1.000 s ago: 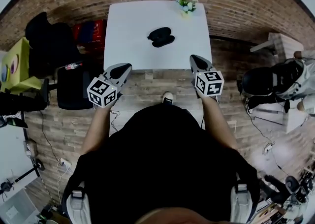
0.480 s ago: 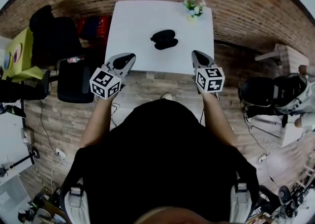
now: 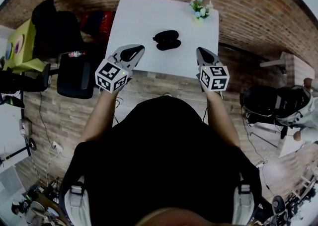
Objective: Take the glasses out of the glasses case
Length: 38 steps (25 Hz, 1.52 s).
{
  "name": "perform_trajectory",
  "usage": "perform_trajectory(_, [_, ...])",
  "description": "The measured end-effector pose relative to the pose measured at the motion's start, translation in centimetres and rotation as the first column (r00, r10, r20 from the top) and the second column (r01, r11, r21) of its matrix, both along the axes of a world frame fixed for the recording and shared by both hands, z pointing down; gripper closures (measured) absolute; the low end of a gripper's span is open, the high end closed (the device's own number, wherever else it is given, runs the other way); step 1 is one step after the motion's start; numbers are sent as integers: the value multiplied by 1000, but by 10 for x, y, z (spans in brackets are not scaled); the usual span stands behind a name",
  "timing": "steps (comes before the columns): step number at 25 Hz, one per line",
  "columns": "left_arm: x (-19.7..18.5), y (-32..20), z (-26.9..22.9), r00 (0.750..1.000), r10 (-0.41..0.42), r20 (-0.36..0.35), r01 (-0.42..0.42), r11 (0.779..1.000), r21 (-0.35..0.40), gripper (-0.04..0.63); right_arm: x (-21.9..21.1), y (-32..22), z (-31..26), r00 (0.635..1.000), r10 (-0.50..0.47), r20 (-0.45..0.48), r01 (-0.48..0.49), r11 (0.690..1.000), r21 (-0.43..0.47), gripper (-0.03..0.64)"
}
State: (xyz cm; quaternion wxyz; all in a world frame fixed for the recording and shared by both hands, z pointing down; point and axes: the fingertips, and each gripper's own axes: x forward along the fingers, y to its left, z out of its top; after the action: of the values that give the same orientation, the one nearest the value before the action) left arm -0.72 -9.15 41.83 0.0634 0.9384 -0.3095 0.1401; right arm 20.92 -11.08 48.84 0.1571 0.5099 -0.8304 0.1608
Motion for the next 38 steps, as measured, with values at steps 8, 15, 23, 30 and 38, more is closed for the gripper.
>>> perform_trajectory(8, [25, -18, 0, 1000, -14, 5, 14, 1000, 19, 574, 13, -21, -4, 999, -35, 3, 34, 999, 29, 601])
perform_trajectory(15, [51, -25, -6, 1000, 2, -7, -2, 999, 53, 574, 22, -34, -2, 998, -67, -11, 67, 996, 57, 601])
perform_trajectory(23, [65, -17, -11, 1000, 19, 18, -21, 998, 65, 574, 22, -37, -16, 997, -78, -20, 80, 990, 118, 601])
perform_trajectory(30, [67, -15, -14, 1000, 2, 22, -4, 997, 72, 574, 21, -37, -26, 996, -86, -9, 86, 986, 144, 601])
perform_trajectory(38, [72, -21, -15, 999, 49, -13, -47, 994, 97, 572, 20, -45, -34, 997, -76, -2, 75, 980, 186, 601])
